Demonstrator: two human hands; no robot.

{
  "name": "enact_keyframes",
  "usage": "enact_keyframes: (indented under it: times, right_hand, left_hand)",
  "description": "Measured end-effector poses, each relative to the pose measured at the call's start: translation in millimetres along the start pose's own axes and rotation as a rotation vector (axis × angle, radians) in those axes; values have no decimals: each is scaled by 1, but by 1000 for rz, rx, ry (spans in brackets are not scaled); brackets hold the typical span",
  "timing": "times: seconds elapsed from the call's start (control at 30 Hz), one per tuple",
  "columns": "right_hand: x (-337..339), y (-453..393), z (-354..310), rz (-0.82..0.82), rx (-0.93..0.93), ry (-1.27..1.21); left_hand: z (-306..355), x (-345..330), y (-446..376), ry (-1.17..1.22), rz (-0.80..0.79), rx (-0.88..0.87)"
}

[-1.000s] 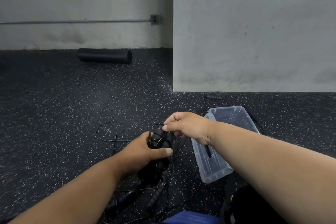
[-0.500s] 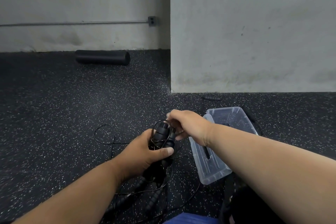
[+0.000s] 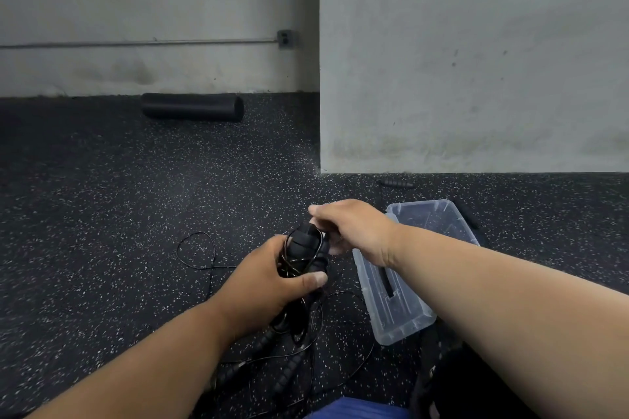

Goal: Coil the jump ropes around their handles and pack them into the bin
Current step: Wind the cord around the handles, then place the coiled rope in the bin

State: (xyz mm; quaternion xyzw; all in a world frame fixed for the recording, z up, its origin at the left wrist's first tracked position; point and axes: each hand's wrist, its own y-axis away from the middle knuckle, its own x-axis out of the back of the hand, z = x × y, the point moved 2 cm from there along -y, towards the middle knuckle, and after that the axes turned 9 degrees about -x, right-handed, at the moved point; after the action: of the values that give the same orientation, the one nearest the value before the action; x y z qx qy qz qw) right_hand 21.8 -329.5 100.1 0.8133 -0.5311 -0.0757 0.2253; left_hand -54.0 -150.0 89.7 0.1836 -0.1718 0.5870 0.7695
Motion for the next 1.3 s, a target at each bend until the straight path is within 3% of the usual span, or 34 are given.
enact_keyframes:
  times: [0.33, 0.5, 0.57, 0.67, 0.83, 1.1, 1.17, 1.3]
  right_hand:
    - [-4, -3, 3, -14, 46, 54]
    - [-5, -5, 9, -12, -69, 188]
    - [-5, -6, 12, -4, -98, 147]
    - [-2, -8, 14, 0, -139, -138]
    - [11, -6, 18, -31, -4, 39]
    - [45, -10, 20, 12, 12, 7]
    - [68, -14, 17, 80, 4, -19]
    - [133, -24, 31, 386, -66, -146]
  left_hand:
    - [-9, -3, -2, 178, 40, -18]
    - [-11, -11, 0, 178, 73, -26]
    - [-9, -12, -2, 186, 73, -20]
    - [-6, -8, -10, 174, 99, -10]
    - [-4, -17, -17, 203, 48, 25]
    - [-7, -30, -36, 304, 17, 52]
    - [-7, -29, -41, 254, 4, 57]
    - [-9, -29, -47, 158, -2, 104]
